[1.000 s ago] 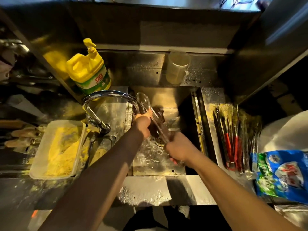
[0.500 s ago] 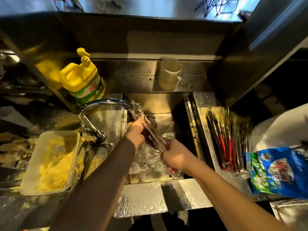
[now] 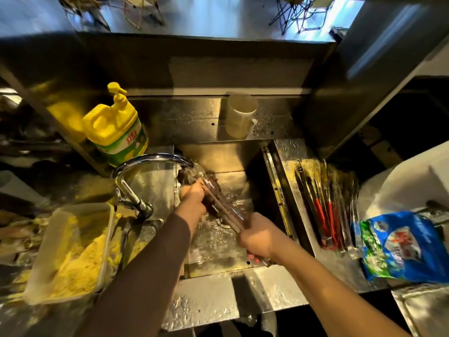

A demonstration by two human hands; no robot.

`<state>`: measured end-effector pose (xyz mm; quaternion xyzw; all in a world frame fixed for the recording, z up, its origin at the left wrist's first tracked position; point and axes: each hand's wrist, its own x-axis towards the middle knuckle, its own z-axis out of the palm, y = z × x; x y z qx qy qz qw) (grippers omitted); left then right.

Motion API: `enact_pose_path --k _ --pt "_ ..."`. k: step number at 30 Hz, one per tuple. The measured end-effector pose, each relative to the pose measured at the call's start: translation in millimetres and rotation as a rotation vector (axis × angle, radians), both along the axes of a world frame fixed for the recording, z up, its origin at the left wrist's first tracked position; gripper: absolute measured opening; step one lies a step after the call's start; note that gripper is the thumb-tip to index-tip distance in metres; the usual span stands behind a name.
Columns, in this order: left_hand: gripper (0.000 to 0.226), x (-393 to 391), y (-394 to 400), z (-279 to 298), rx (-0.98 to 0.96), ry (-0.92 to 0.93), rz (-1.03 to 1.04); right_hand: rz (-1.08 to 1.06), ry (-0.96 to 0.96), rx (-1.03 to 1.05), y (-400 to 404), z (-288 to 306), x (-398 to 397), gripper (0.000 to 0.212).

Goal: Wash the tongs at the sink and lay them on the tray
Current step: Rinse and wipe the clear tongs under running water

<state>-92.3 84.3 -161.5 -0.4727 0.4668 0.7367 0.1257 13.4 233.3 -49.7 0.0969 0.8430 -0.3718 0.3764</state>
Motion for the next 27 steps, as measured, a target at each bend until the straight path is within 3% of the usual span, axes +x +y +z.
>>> enact_pose_path --k 3,8,12,14,17,20,22,27 --pt "0.040 1.1 2.1 4.6 0.038 0.027 -0.065 -0.013 0.028 0.015 3.1 -0.6 -3.5 0.010" --pt "0.043 6.4 1.6 6.8 0.074 0.054 0.012 0.055 0.037 0.008 9.7 4.8 0.0 0.011" --pt "0.023 11.4 15.0 8.0 0.225 0.157 0.008 0.108 0.092 -0.032 21.3 13.8 -2.1 0.009" --pt "0.023 8.1 7.2 7.7 0.061 0.172 0.118 0.161 0.082 -0.018 39.9 19.9 2.9 0.025" --pt "0.045 18.1 -5.4 7.2 -0.306 0.121 0.275 0.141 0.054 0.030 82.0 27.5 2.7 0.031" --pt "0.058 37.5 0.1 -0.1 -0.473 -0.044 0.054 0.092 0.115 0.070 107.1 33.1 -0.9 0.024" --pt "0.063 50.2 13.7 -3.4 -0.482 -0.072 -0.056 0.099 0.165 0.101 118.9 32.2 -0.5 0.031" --pt "0.050 73.1 57.8 20.6 -0.409 0.069 -0.203 0.198 0.354 0.230 140.6 29.2 8.4 0.060"
